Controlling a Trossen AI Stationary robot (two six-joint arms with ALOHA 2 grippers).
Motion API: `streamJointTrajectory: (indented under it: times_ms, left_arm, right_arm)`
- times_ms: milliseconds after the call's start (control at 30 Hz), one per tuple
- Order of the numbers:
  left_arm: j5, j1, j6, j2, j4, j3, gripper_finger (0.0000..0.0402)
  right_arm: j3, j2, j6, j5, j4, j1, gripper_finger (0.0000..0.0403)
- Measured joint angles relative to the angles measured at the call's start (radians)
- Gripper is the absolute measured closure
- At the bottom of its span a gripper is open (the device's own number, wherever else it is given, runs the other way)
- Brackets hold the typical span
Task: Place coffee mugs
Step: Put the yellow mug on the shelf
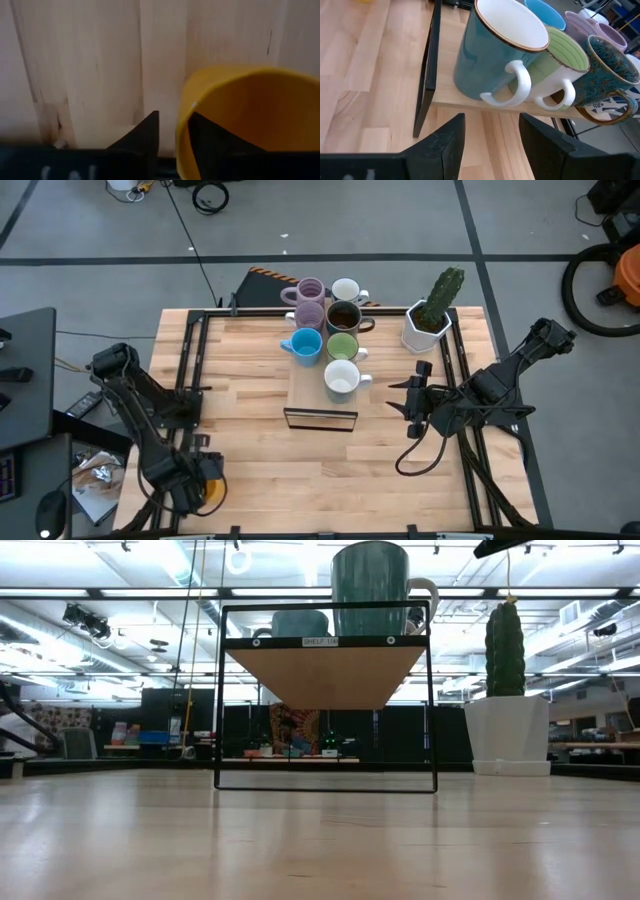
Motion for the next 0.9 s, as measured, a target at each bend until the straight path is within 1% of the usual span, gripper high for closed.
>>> streamJointTrajectory:
  times_ms: [167, 300, 367, 467, 633, 733, 900]
  left_arm:
    - [-0.049, 0.041, 0.136, 0.000, 0.009, 0.000, 0.0342]
    - [-0.091, 0.083, 0.238, -0.003, 0.034, 0.003, 0.0365]
    - [-0.117, 0.102, 0.299, -0.003, 0.059, 0.003, 0.0365]
    - [-0.173, 0.129, 0.375, -0.001, 0.086, 0.002, 0.0353]
    - [-0.235, 0.171, 0.466, 0.001, 0.119, 0.000, 0.0343]
    - [-0.238, 0.193, 0.509, 0.001, 0.147, 0.000, 0.0342]
    - [-0.238, 0.225, 0.520, 0.001, 0.149, 0.000, 0.0338]
  right_arm:
    - [0.000, 0.000, -0.011, 0.000, 0.019, -0.003, 0.0211]
    - [0.000, 0.000, -0.010, -0.011, 0.024, -0.003, 0.0211]
    - [0.000, 0.000, -0.005, -0.019, 0.024, -0.003, 0.0211]
    - [0.000, 0.000, -0.002, -0.024, 0.024, -0.003, 0.0211]
    - [0.000, 0.000, -0.002, -0.024, 0.024, -0.003, 0.0211]
    - [0.000, 0.000, -0.001, -0.025, 0.025, -0.003, 0.0211]
    - [0.000, 0.000, -0.002, -0.025, 0.034, -0.003, 0.0211]
